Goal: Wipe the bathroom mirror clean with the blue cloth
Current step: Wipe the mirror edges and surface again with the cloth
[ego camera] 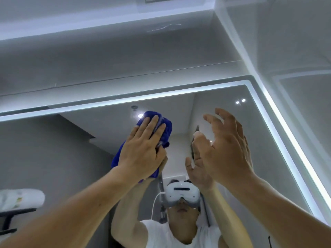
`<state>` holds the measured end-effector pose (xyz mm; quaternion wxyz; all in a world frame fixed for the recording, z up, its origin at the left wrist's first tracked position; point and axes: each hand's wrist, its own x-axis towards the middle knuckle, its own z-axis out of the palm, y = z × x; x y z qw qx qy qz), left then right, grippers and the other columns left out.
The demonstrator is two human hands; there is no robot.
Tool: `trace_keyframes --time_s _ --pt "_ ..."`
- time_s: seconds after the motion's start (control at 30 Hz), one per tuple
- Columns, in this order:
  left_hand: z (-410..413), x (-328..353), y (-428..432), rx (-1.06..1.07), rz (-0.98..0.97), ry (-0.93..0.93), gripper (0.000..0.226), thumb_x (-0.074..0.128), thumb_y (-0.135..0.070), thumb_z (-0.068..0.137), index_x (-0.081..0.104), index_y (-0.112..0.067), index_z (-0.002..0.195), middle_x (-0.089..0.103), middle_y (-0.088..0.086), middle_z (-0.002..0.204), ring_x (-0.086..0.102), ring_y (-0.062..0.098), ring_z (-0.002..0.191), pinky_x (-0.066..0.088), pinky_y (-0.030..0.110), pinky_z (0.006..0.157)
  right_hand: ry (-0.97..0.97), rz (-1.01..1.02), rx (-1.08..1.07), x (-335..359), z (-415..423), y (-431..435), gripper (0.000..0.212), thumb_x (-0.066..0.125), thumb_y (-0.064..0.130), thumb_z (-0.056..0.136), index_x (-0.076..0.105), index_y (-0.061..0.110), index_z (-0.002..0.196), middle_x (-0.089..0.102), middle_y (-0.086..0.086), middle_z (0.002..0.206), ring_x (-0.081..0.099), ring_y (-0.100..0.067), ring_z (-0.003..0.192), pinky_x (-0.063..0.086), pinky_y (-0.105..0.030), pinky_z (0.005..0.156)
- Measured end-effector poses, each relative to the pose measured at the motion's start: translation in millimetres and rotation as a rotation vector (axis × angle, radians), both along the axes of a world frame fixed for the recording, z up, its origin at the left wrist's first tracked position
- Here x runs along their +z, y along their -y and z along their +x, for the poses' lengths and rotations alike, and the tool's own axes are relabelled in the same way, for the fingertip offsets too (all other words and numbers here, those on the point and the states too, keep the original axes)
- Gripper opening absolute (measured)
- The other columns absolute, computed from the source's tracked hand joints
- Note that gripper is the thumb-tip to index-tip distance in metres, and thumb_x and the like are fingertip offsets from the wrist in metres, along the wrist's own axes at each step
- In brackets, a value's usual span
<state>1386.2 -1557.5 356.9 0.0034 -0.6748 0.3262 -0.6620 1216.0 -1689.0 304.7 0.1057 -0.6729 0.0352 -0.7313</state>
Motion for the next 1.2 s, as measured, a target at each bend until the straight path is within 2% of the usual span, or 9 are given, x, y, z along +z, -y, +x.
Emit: trace_keyframes --time_s 0.13,0.33,0.47,0.63,0.77,0.9,0.97,1.1,1.2 --pt "-6 53 10 0.011 0.022 -0.015 0.062 0.021 -0.044 0.101 -0.003 -0.026 0.156 -0.01 -0.003 0.164 -0.01 0.016 0.15 -0.006 0.037 0.12 0.018 -0.014 0.002 7 -5 2 0.06 0.033 0.05 0.086 0.043 0.028 0.141 0.024 0.007 0.154 0.019 -0.011 0.141 0.028 -0.04 0.113" --pt "-34 145 44 -0.051 -0.067 -0.153 0.061 0.031 -0.037 0.099 0.012 -0.023 0.155 0.004 0.0 0.164 0.0 0.022 0.15 0.009 0.044 0.121 0.015 -0.013 -0.012 7 -3 17 0.052 0.041 0.046 0.091 0.044 0.028 0.14 0.024 0.008 0.154 0.02 -0.012 0.141 0.028 -0.042 0.114" --pt "-36 112 51 -0.128 -0.132 -0.119 0.06 0.029 -0.036 0.099 0.014 -0.022 0.155 0.006 0.001 0.164 0.004 0.022 0.151 0.008 0.043 0.122 0.036 -0.003 -0.012 11 -7 26 0.049 0.046 0.043 0.093 0.045 0.026 0.139 0.024 0.007 0.154 0.019 -0.012 0.142 0.029 -0.042 0.113" --pt "-22 10 48 -0.061 0.071 0.082 0.061 0.013 -0.044 0.098 0.014 -0.024 0.155 0.008 -0.001 0.164 0.003 0.019 0.151 0.001 0.04 0.122 0.064 -0.033 -0.012 7 -6 23 0.048 0.046 0.042 0.093 0.046 0.027 0.138 0.026 0.007 0.153 0.02 -0.011 0.14 0.03 -0.04 0.111" --pt "-22 41 34 0.018 0.181 0.156 0.06 0.028 -0.043 0.098 0.02 -0.022 0.154 0.019 0.004 0.161 0.018 0.024 0.148 0.014 0.043 0.12 0.042 -0.019 -0.018 5 -5 22 0.045 0.049 0.041 0.093 0.047 0.028 0.137 0.026 0.008 0.153 0.021 -0.011 0.14 0.03 -0.041 0.112" --pt "-29 118 27 -0.024 0.003 -0.052 0.061 0.032 -0.041 0.099 0.011 -0.027 0.155 0.008 0.002 0.163 0.013 0.026 0.148 0.016 0.044 0.119 0.039 -0.008 -0.009 5 -5 18 0.053 0.039 0.048 0.089 0.047 0.028 0.136 0.026 0.008 0.152 0.021 -0.011 0.14 0.03 -0.041 0.111" --pt "-25 135 23 -0.053 -0.054 -0.083 0.061 0.032 -0.04 0.099 0.013 -0.026 0.155 0.008 0.002 0.163 0.014 0.027 0.148 0.016 0.045 0.119 0.038 -0.037 -0.024 9 -4 17 0.049 0.043 0.045 0.092 0.046 0.027 0.138 0.025 0.008 0.153 0.022 -0.012 0.14 0.029 -0.04 0.112" --pt "-10 108 9 -0.092 -0.062 -0.035 0.059 0.03 -0.04 0.1 0.016 -0.024 0.155 0.009 0.004 0.163 0.01 0.025 0.149 0.014 0.044 0.12 0.004 -0.039 -0.036 12 -5 21 0.053 0.043 0.045 0.094 0.038 0.029 0.144 0.023 0.008 0.155 0.02 -0.012 0.142 0.027 -0.042 0.115" --pt "-1 46 -6 -0.045 -0.04 -0.02 0.059 0.021 -0.044 0.1 0.014 -0.024 0.155 0.007 0.002 0.164 0.007 0.022 0.151 0.013 0.044 0.121 -0.005 -0.025 -0.019 6 -2 21 0.062 0.035 0.05 0.087 0.033 0.033 0.146 0.024 0.008 0.155 0.02 -0.014 0.143 0.025 -0.04 0.115"
